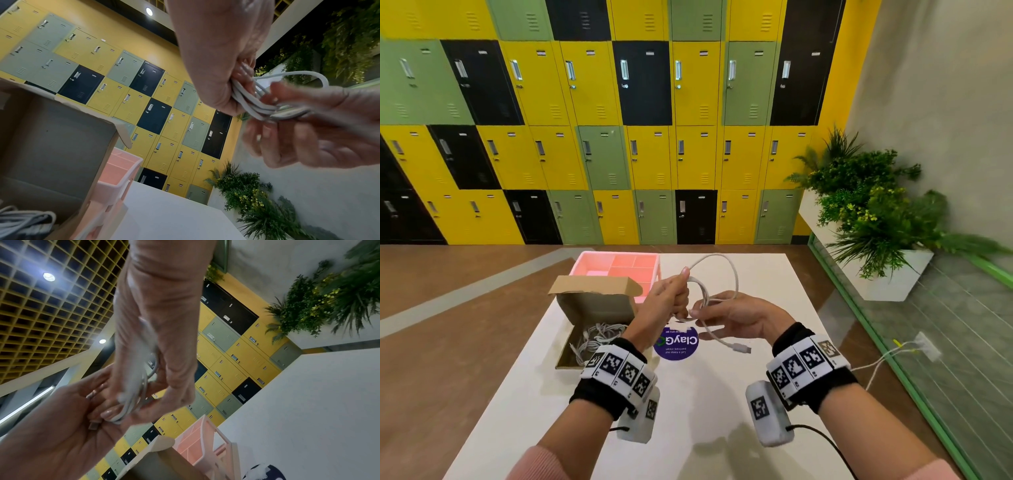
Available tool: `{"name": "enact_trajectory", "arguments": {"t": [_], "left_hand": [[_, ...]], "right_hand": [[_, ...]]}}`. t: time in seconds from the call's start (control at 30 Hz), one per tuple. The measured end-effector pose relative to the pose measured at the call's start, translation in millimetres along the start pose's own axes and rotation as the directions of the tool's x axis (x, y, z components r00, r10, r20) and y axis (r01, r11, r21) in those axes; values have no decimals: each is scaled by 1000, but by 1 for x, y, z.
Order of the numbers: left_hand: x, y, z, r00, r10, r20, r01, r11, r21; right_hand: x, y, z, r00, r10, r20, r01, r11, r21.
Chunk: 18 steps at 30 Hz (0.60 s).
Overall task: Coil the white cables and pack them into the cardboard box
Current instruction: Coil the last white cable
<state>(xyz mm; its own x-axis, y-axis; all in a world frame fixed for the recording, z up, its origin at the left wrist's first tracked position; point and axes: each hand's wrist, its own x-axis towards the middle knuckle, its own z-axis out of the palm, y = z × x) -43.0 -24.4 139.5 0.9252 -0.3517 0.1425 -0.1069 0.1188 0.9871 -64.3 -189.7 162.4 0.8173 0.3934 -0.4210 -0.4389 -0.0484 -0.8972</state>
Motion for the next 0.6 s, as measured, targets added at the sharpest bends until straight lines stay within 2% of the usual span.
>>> {"name": "enact_trajectory", "arguments": {"t": [0.17,0.3,0.43,0.5,0.6], "left_hand": [[3,-5,-2,997,33,-70,-29,998,55],[4,-6,2,971,99,-218,-73,989,125],[4,-7,4,945,170,-281,-113,972,206],[6,-11,4,938,198,-283,-123,957,262],[8,-19,3,934,229,-275,-129,932,339]], "right_hand": [[5,-2,3,996,-10,-94,14,999,43],[4,-7,4,970,53,-238,-25,992,120],[-2,-14,6,964,45,-260,-9,990,140],[-2,-15,7,965,7,-264,11,998,65],[-3,-15,9,961,-156,-231,98,965,-243]]}}
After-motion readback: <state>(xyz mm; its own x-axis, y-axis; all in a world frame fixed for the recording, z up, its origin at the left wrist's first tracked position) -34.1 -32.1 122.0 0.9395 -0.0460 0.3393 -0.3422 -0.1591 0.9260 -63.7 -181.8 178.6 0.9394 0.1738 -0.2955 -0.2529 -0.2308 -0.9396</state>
